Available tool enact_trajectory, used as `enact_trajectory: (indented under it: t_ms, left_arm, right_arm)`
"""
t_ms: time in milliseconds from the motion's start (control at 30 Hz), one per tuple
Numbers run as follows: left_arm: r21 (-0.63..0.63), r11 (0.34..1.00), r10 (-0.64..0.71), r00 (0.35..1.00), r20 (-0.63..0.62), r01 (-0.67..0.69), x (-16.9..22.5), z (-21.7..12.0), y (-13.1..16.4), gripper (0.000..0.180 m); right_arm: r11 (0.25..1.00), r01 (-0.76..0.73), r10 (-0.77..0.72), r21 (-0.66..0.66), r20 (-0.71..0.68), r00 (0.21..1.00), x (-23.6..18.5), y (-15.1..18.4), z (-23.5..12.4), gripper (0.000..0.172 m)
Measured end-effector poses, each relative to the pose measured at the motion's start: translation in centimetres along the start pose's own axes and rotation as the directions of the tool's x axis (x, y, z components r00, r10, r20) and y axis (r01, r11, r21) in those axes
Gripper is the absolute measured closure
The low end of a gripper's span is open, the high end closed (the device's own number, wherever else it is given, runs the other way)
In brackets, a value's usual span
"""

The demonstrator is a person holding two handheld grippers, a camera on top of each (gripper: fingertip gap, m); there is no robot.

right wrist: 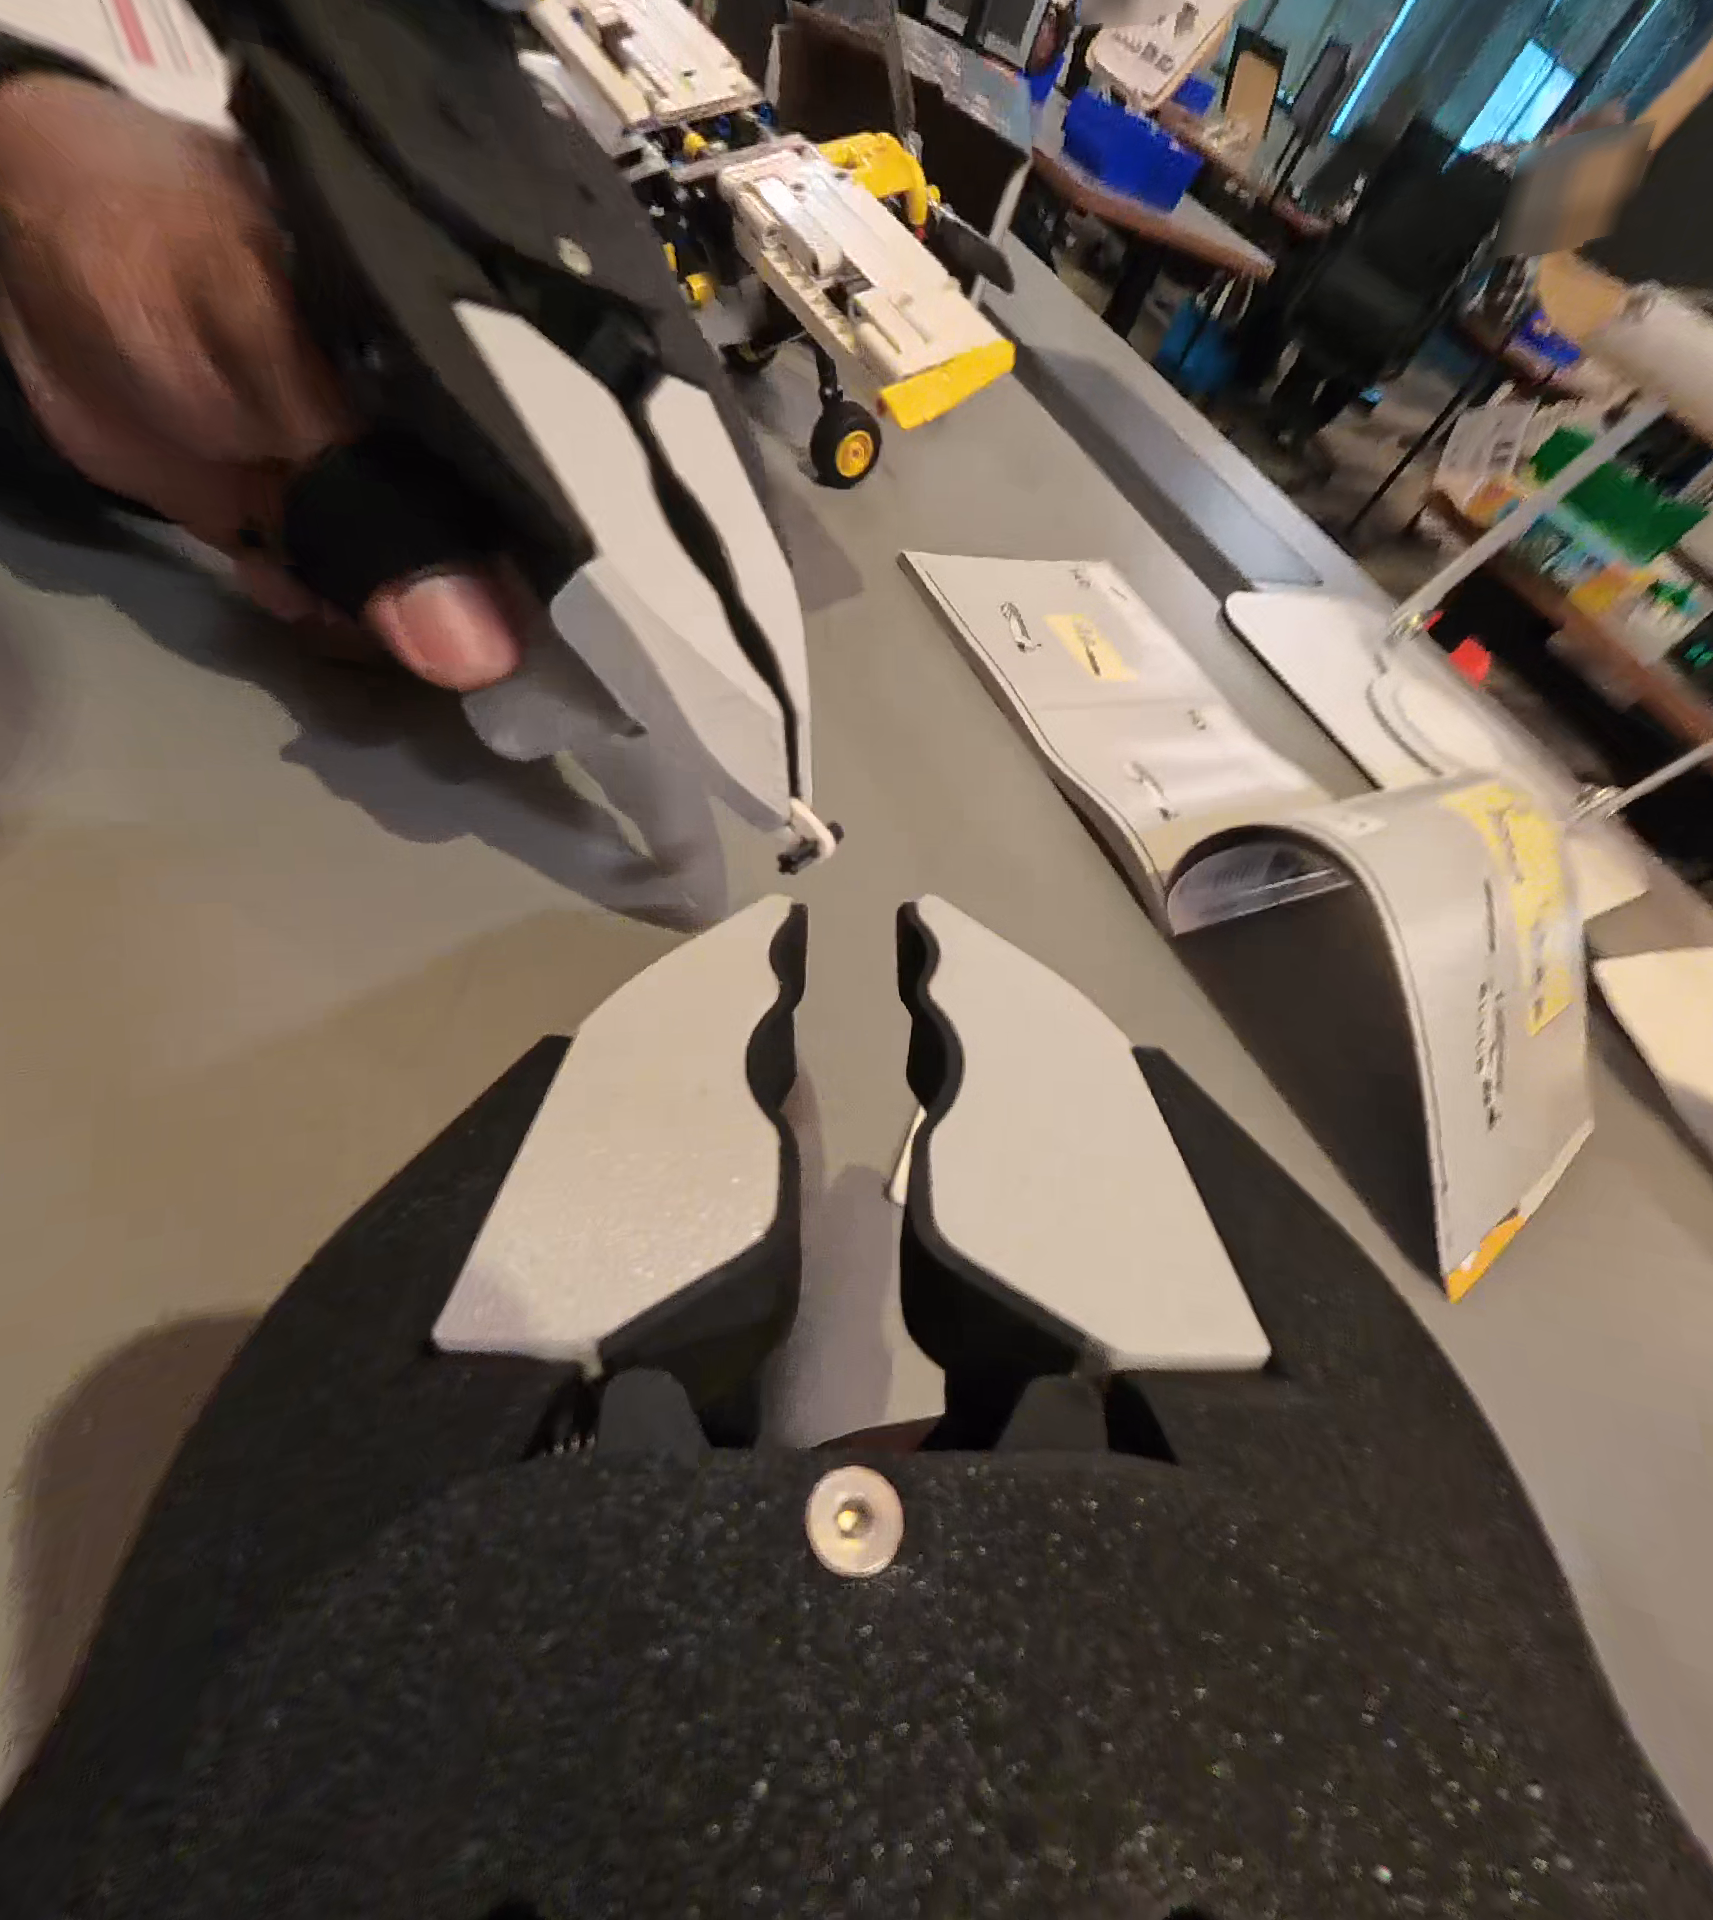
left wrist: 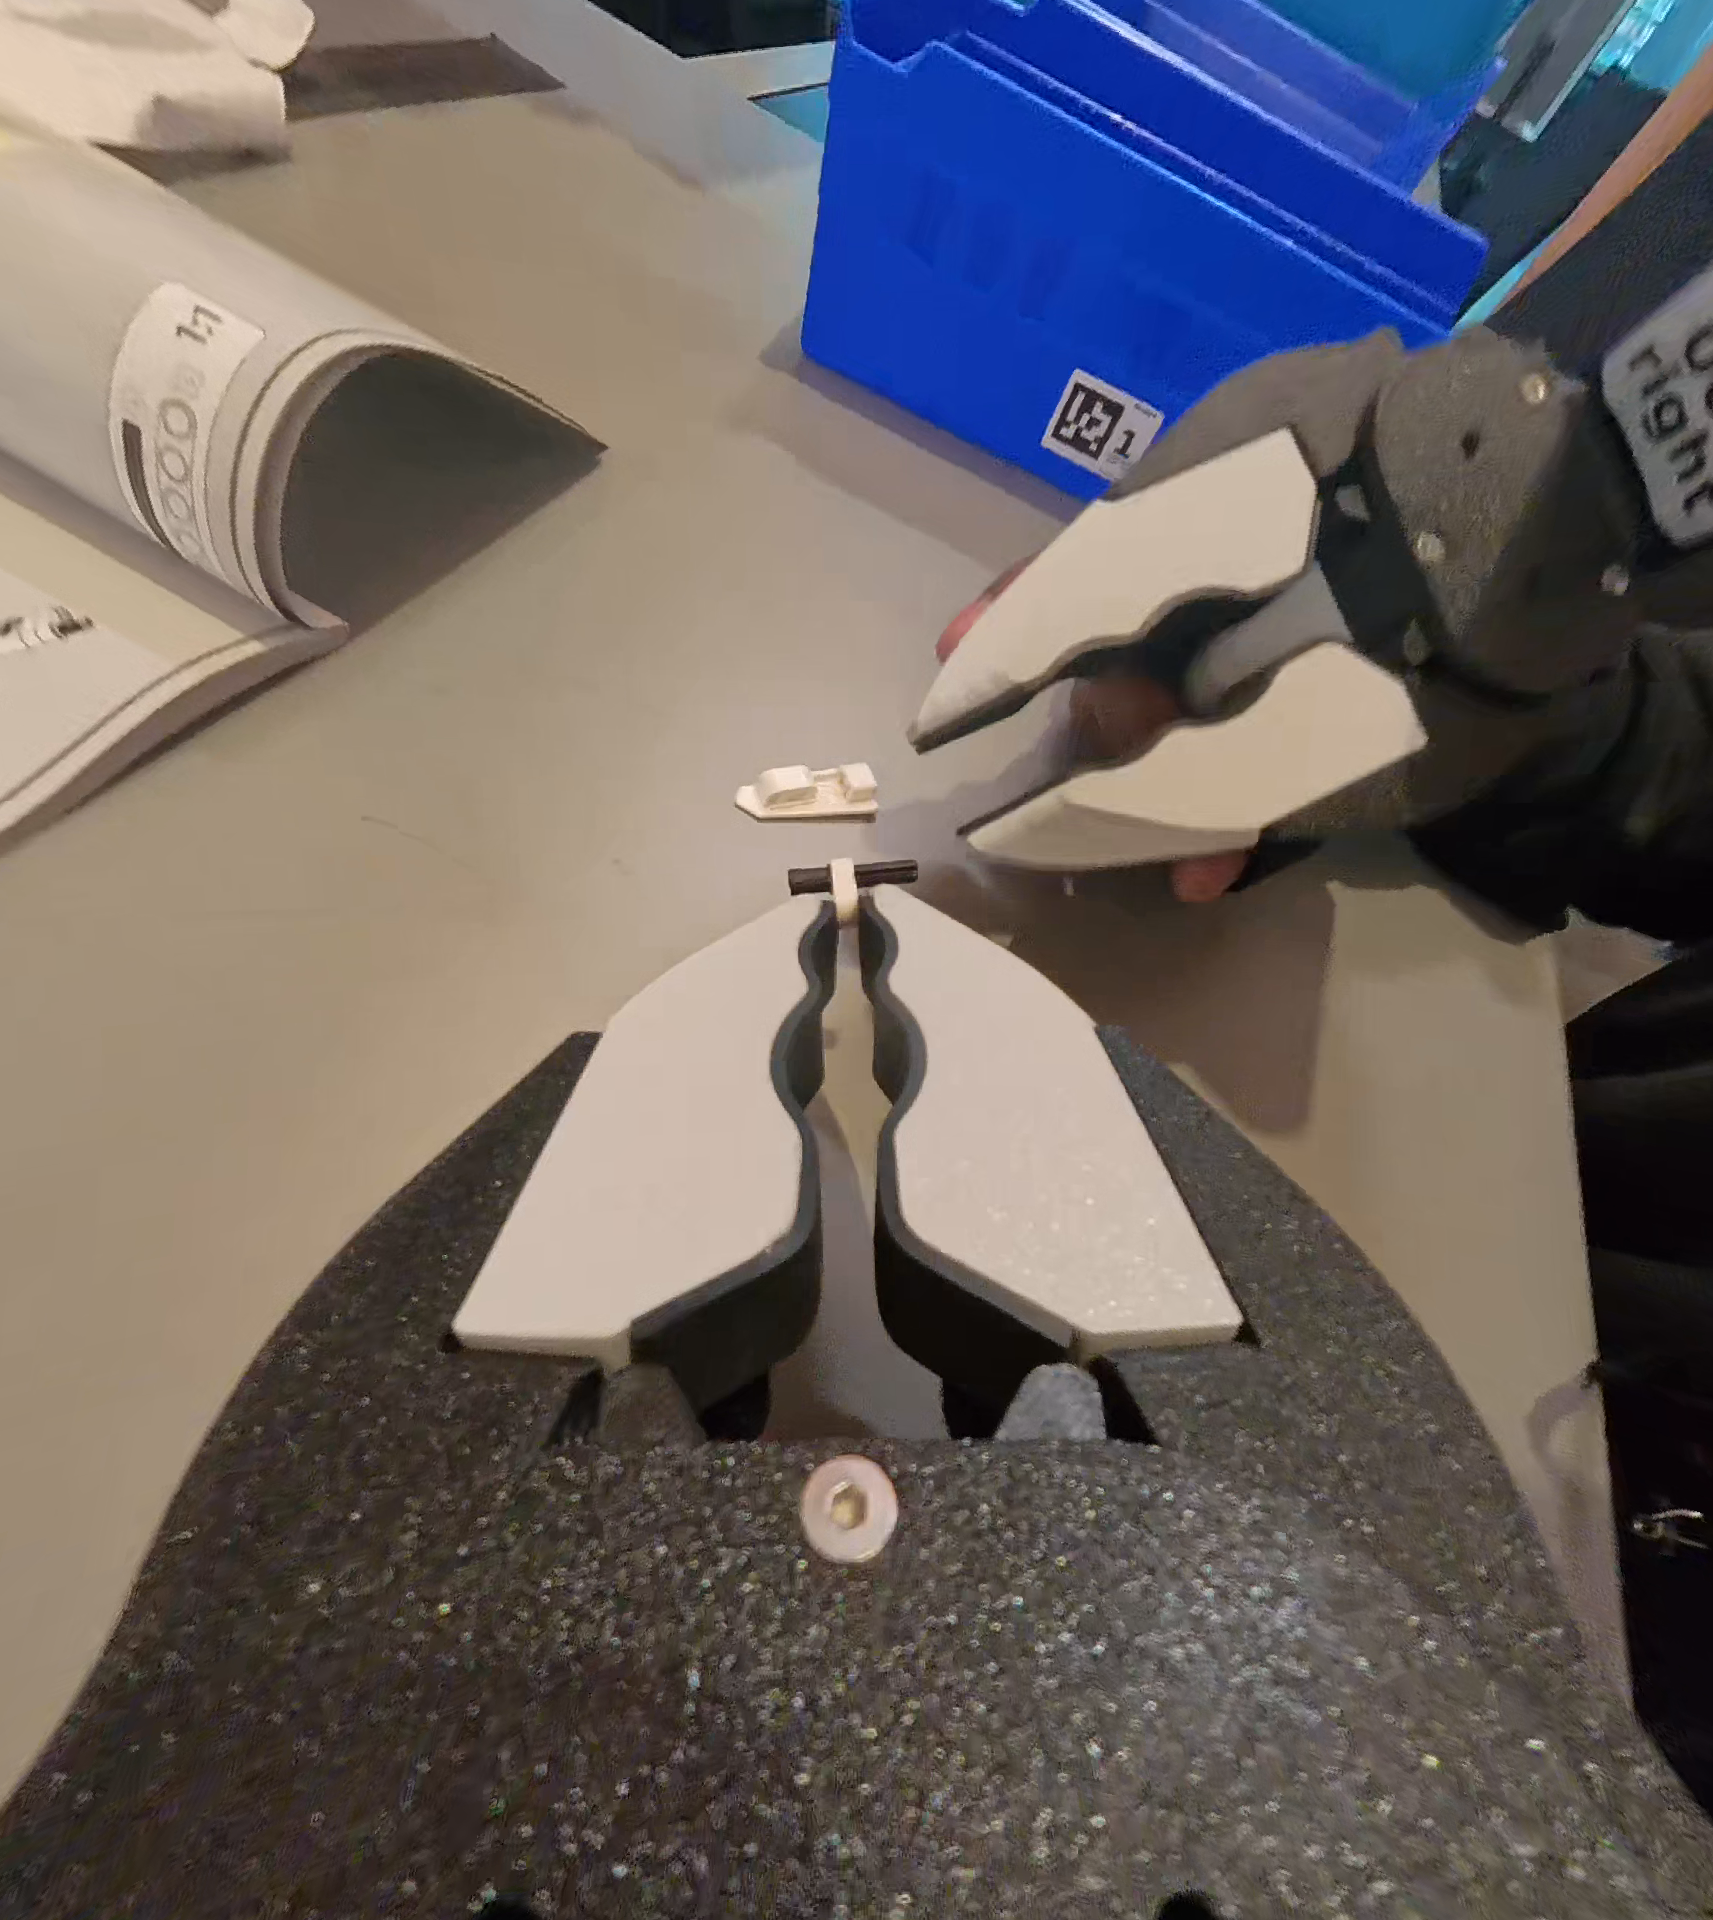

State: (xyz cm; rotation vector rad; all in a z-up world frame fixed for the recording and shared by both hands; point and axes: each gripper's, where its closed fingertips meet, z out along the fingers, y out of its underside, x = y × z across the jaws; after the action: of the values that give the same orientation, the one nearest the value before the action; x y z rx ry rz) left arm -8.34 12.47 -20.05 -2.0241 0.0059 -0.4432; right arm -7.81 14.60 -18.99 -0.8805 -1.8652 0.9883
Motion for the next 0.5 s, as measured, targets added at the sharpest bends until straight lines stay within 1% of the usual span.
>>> enact_trajectory:
  t_ms: [100,167,367,500]
  left_arm:
    - [-0.008,0.998,-0.060,0.998,-0.016,0.060,0.0,-0.1,0.1,0.177]
    - [-0.024,0.996,-0.084,0.996,-0.024,0.083,0.0,0.0,0.4,0.177]
    - [-0.048,0.994,-0.097,0.994,-0.054,0.094,0.6,0.1,0.7,0.177]
    - [-0.048,0.994,-0.101,0.993,-0.059,0.098,0.6,0.1,0.8,0.177]
  right_arm:
    - [0.993,0.118,-0.118,-0.006,-0.011,0.993,-0.8,0.0,0.4,0.155]
    - [0.986,0.169,-0.169,-0.008,-0.030,0.985,-1.1,-0.1,0.7,0.155]
    - [0.964,0.264,-0.265,-0.042,-0.026,0.964,-1.9,0.2,1.4,0.156]
    - [0.953,0.300,-0.302,-0.051,-0.050,0.952,-1.9,0.1,1.4,0.166]
